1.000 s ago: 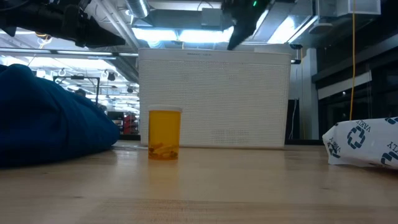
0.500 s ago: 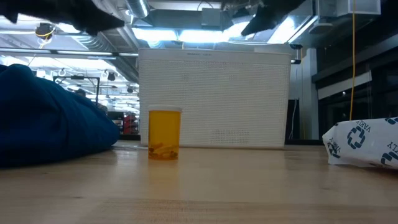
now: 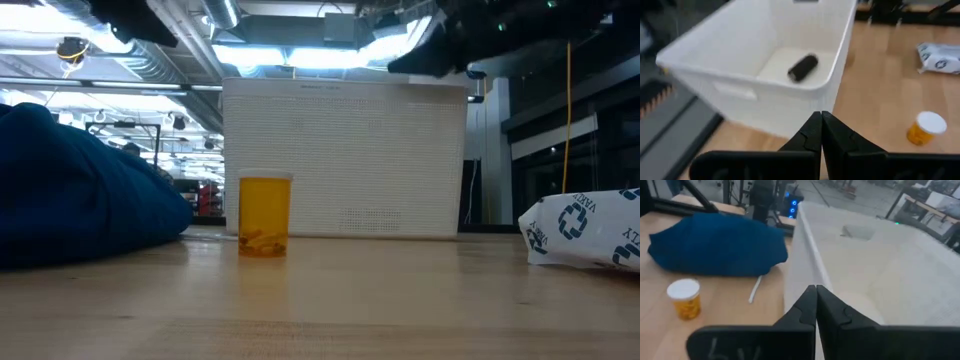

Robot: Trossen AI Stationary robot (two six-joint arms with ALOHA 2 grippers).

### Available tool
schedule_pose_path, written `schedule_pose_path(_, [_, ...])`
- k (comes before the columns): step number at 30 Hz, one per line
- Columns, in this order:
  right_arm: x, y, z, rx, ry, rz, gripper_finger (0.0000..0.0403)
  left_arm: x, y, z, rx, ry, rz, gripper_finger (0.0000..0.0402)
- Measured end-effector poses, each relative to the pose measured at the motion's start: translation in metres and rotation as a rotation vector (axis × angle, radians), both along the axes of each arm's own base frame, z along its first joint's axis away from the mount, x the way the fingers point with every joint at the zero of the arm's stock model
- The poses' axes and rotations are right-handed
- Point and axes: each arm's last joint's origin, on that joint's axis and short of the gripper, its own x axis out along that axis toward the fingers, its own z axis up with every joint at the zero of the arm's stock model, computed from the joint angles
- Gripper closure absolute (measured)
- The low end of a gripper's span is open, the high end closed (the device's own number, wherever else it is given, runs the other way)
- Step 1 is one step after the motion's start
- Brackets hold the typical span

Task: Pick & place medical supplies in basket/bin
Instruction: Put the blue gown into the white bin

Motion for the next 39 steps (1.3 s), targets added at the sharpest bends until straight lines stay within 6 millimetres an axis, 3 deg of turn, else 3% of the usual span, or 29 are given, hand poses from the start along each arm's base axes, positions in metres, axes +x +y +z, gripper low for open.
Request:
schedule_pose_path(9, [-0.007, 0.004, -0.025, -0.001, -0.008, 0.012, 0.0395, 0.015, -0.022, 0.012, -0.228, 0.194, 0.06, 0.04])
schedule_pose_path(16, [-0.007, 0.004, -0.025, -0.018, -0.005, 0.015, 0.0395, 0.02, -0.036, 0.011, -0.423, 0.336, 0.198, 0.0399])
schedule_pose_path(21, [-0.007, 0.004, -0.025, -0.022, -0.005, 0.016, 0.0395, 0.02, -0.043, 0.007, -0.586, 0.371, 0.223, 0.0398])
schedule_pose_path(28, [-0.007, 0.003, -0.025, -0.038, -0.006, 0.017, 0.0395, 0.019, -0.045, 0.0, -0.675, 0.359, 0.326, 0.0394])
schedule_pose_path(39, [-0.007, 0.003, -0.024, -0.072, -0.008, 0.025, 0.0395, 0.017, -0.045, -0.004, -0.717, 0.363, 0.415, 0.0299])
